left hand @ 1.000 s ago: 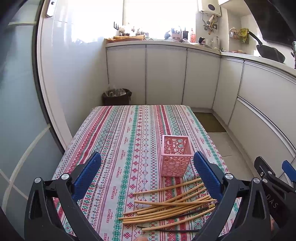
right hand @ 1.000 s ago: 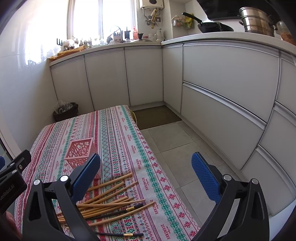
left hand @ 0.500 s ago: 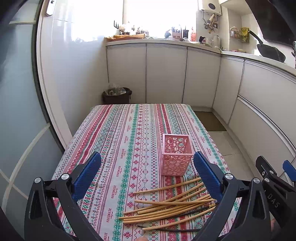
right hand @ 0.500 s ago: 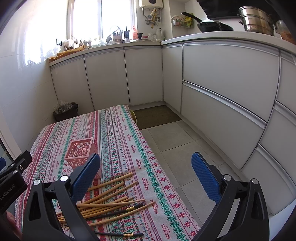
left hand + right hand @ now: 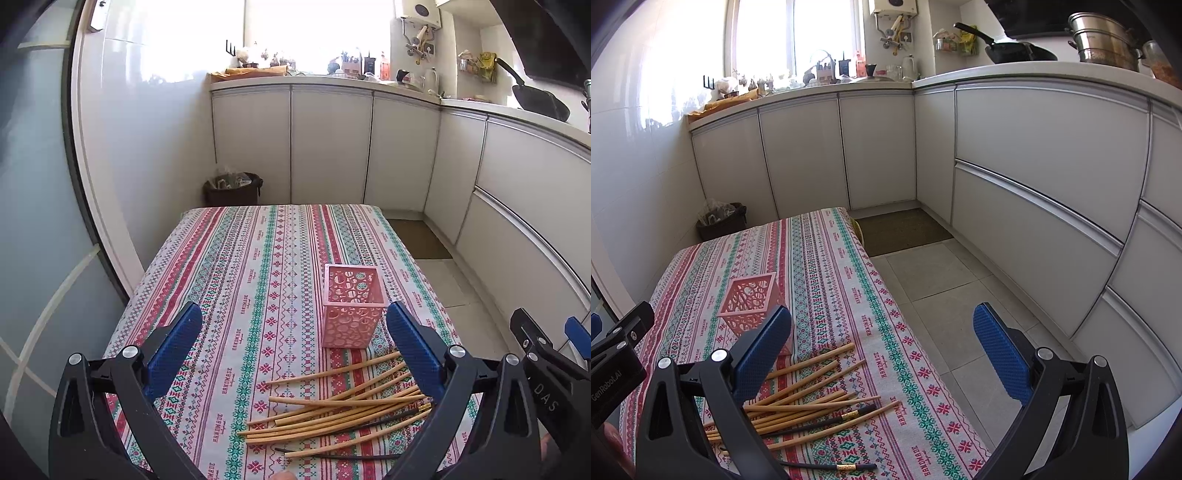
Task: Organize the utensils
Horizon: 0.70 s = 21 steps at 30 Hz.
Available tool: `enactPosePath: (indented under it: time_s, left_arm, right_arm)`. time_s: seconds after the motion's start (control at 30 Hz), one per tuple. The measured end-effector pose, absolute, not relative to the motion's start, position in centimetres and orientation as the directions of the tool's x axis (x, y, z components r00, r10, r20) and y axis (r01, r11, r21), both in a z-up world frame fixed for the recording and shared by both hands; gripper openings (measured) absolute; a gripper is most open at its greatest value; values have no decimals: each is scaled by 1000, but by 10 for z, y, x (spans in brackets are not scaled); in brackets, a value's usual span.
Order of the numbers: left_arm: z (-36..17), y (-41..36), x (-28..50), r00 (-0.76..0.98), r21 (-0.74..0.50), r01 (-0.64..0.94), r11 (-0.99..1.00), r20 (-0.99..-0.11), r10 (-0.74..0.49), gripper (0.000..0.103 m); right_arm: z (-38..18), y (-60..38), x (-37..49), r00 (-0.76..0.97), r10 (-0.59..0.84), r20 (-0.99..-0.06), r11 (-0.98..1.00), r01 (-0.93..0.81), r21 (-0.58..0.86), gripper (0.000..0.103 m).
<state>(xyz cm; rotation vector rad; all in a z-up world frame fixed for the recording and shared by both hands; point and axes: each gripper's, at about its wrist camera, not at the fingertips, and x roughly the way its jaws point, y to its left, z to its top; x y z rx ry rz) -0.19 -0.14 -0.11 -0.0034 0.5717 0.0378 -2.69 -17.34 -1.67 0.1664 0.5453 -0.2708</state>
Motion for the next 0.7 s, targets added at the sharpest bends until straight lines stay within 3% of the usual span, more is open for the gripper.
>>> enactPosePath:
  time_s: [0.7]
  left_arm:
    - [-4, -3, 0, 837, 13, -39, 999, -546, 40, 96]
  right_arm:
    - [-18, -171, -26, 817, -214, -535, 952, 298, 75, 96]
